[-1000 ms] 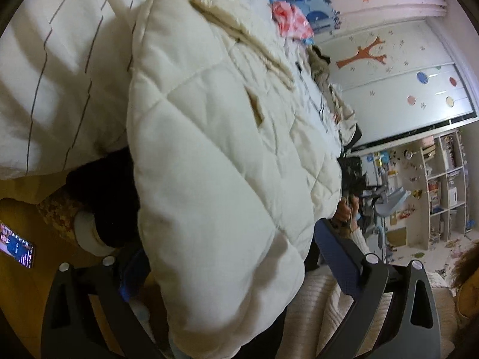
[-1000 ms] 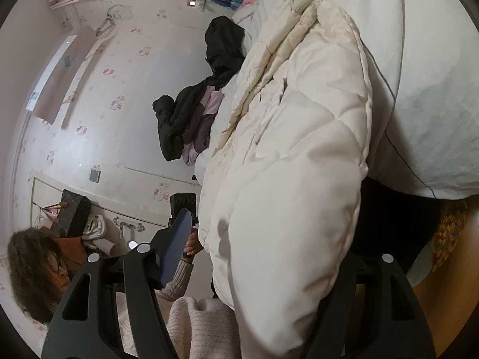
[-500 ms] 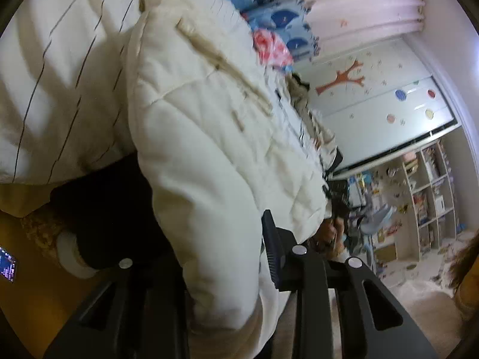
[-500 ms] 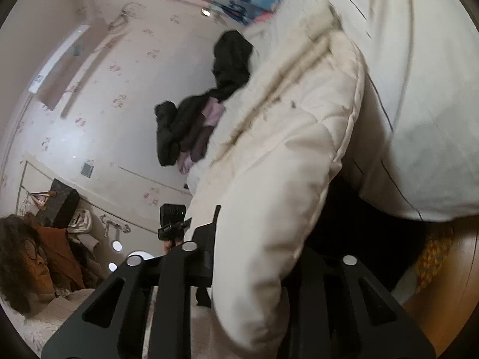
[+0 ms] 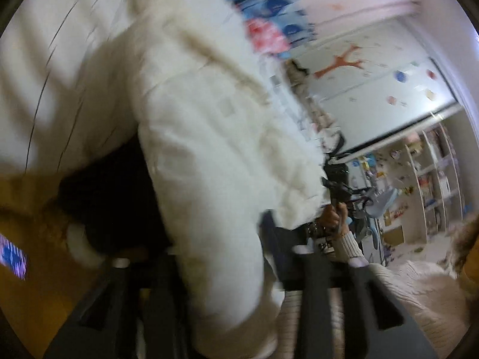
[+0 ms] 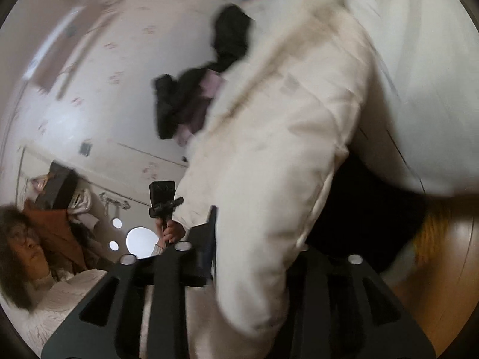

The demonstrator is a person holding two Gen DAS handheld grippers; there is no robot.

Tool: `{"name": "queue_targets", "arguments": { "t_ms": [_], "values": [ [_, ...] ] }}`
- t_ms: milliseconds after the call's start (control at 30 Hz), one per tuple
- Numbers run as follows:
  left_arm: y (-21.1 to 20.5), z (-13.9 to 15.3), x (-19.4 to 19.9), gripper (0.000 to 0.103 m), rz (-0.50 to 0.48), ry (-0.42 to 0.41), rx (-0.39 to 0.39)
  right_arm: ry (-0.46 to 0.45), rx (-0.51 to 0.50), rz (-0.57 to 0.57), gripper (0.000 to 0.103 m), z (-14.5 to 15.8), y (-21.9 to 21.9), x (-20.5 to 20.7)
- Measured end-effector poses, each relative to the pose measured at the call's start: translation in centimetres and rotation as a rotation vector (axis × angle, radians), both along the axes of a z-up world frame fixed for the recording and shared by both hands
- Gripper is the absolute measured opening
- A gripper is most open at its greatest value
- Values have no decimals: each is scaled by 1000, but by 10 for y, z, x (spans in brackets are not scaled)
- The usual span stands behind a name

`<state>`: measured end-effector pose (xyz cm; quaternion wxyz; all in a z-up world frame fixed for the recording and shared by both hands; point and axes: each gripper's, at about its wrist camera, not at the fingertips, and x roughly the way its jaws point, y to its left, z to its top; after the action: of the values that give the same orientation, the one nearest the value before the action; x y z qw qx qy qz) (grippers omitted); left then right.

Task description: Fold large clothes

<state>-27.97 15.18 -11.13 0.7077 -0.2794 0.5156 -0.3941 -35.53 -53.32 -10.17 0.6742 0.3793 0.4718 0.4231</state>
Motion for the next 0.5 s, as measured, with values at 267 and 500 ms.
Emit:
{"name": "queue_targets", "arguments": {
  "t_ms": [267, 500],
  "values": [
    [-8, 18, 2, 25, 120, -99, -24, -125, 214, -50, 33, 6, -2, -17],
    [0, 80, -3, 16, 206, -254, -116, -319, 415, -115, 32, 44, 2, 5]
  ]
}}
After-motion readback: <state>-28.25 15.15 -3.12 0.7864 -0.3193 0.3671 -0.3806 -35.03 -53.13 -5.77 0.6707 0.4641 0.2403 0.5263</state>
